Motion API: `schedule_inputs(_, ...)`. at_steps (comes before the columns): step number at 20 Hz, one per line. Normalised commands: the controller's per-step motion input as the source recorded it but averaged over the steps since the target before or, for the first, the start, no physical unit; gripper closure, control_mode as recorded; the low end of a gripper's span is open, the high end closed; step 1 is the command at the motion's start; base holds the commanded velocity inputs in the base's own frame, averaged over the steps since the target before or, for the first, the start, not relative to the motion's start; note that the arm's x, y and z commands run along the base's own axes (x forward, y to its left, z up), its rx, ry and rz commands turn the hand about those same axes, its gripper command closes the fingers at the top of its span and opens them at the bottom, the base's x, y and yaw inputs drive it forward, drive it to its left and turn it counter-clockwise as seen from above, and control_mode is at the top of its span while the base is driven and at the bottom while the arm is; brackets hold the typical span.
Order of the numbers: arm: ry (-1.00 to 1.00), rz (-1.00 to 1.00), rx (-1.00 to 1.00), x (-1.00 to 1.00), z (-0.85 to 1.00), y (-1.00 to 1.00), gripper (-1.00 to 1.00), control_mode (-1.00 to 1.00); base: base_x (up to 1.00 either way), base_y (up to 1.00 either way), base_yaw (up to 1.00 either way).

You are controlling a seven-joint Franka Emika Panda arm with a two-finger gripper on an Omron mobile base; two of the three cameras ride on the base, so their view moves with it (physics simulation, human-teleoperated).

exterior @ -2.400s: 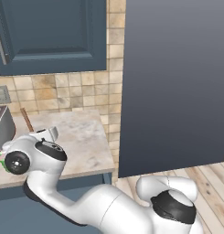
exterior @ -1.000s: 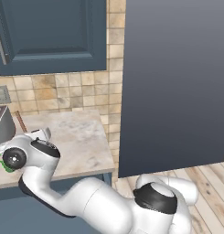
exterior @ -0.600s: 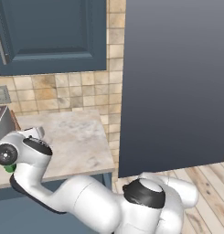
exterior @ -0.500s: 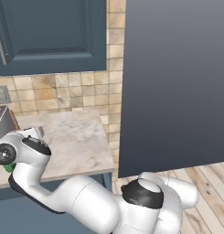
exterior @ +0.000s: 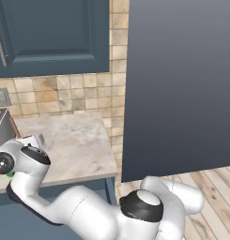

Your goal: Pick up the straw from the left drawer and put it inside the smoothie cup.

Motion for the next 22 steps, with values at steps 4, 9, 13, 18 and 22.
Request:
schedule_inputs(4, 0.0, 0.0, 0.0, 0.08, -0.22, 0.0, 1.0, -1.0, 0.0, 0.0, 0.0)
schedule_inputs(9, 0.0, 0.0, 0.0, 0.25, -0.04, 0.12, 1.0, -1.0, 0.0, 0.0, 0.0)
schedule_inputs(13, 0.0, 0.0, 0.0, 0.28, 0.0, 0.29, 1.0, -1.0, 0.0, 0.0, 0.0)
schedule_inputs(18, 0.0, 0.0, 0.0, 0.17, 0.0, 0.34, 1.0, -1.0, 0.0, 0.0, 0.0)
schedule_inputs(22, 0.0, 0.0, 0.0, 0.13, 0.0, 0.36, 1.0, -1.0, 0.0, 0.0, 0.0)
